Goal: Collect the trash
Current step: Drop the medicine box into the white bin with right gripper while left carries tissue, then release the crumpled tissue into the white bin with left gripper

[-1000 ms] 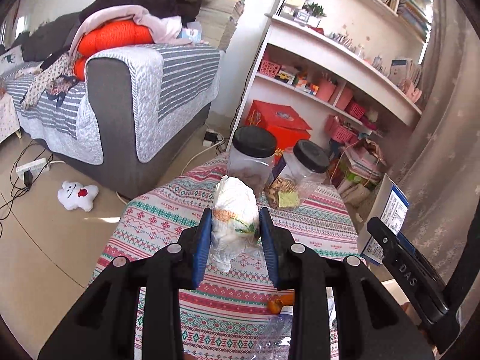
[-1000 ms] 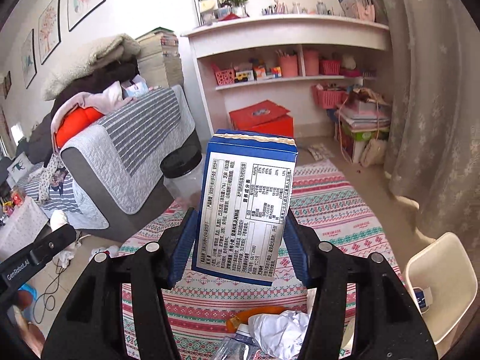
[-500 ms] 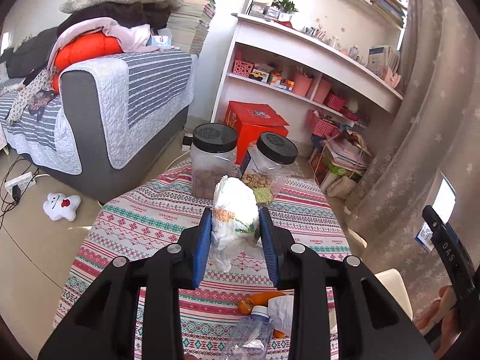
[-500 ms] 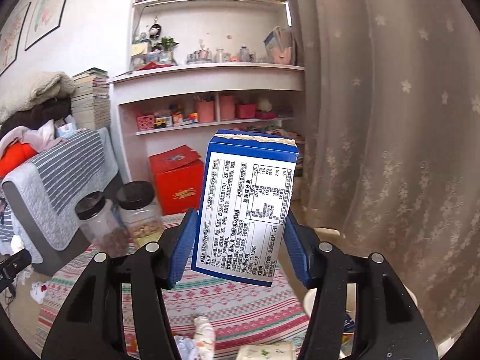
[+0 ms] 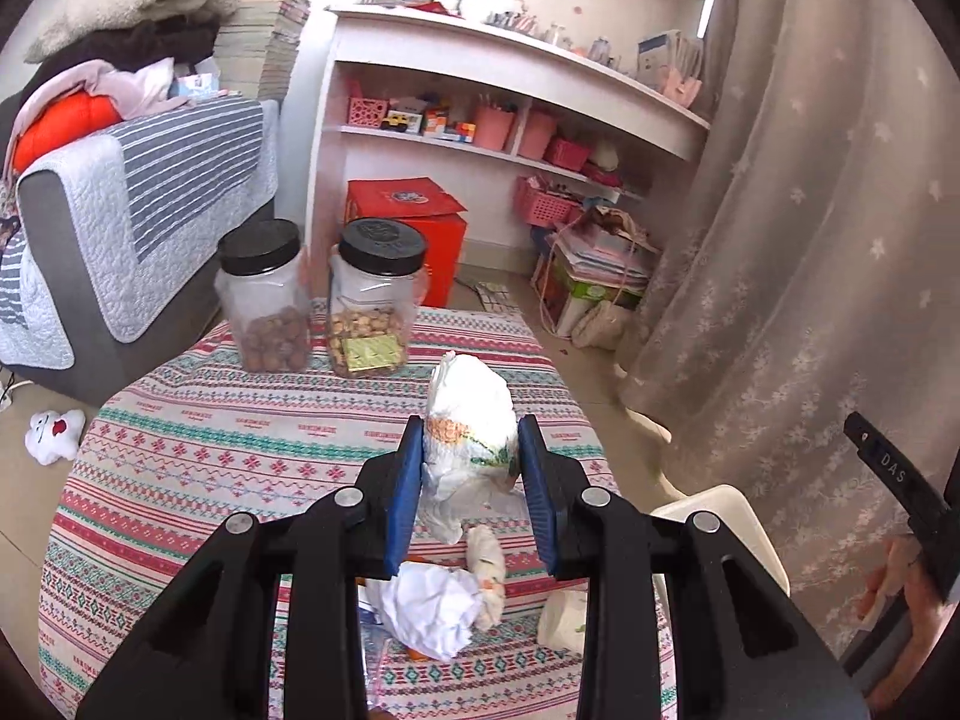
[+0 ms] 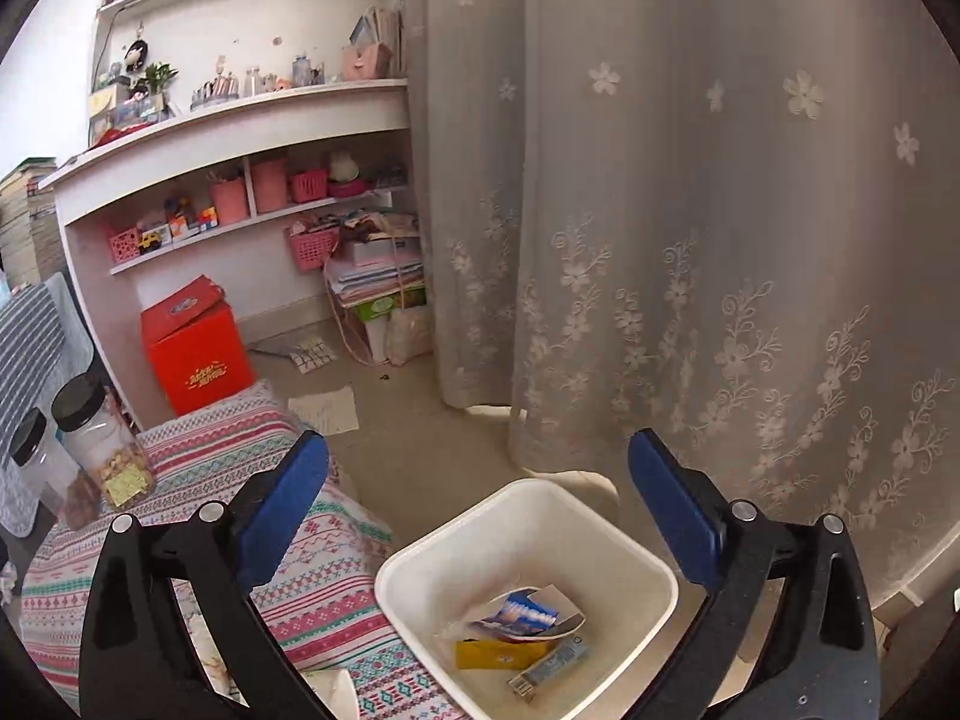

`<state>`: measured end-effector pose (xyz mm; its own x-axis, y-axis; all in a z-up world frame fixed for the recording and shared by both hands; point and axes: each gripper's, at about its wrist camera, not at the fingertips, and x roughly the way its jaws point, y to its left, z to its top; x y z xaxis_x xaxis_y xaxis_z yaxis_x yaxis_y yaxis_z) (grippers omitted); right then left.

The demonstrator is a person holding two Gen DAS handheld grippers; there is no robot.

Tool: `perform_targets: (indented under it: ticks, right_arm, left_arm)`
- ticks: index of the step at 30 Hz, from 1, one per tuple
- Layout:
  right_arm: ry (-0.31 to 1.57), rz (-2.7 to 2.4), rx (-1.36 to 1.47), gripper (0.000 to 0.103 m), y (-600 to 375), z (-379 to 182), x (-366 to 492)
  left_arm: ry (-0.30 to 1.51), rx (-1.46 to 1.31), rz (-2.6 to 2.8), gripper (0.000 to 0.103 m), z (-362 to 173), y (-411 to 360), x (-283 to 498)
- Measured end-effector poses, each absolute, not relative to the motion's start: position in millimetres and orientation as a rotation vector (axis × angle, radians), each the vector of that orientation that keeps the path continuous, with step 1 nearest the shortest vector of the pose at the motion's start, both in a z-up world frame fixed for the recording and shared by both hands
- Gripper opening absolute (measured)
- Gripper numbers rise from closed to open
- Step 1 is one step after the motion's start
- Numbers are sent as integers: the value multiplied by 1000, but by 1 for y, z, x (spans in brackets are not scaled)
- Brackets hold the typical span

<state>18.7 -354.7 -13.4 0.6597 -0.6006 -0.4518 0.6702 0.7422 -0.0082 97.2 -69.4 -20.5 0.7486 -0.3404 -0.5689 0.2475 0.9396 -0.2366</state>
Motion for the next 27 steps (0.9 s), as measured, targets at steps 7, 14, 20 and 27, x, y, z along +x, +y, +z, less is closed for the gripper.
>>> perform_targets:
  ticks: [7, 14, 20, 27]
  right_arm:
    - [432, -785, 219, 96, -389, -10, -5]
    - [382, -829, 319, 96, -418, 2, -27]
    - [364, -865, 406, 96, -444, 3, -42]
    - [334, -890, 470, 96, -459, 5, -57]
  left_arm:
    - [671, -102, -414, 32, -21, -135, 93]
    - [717, -62, -540, 32, -27, -221, 88]
    - [749, -43, -654, 33, -32, -285, 78]
    - [826, -61, -727, 57, -43, -334, 78]
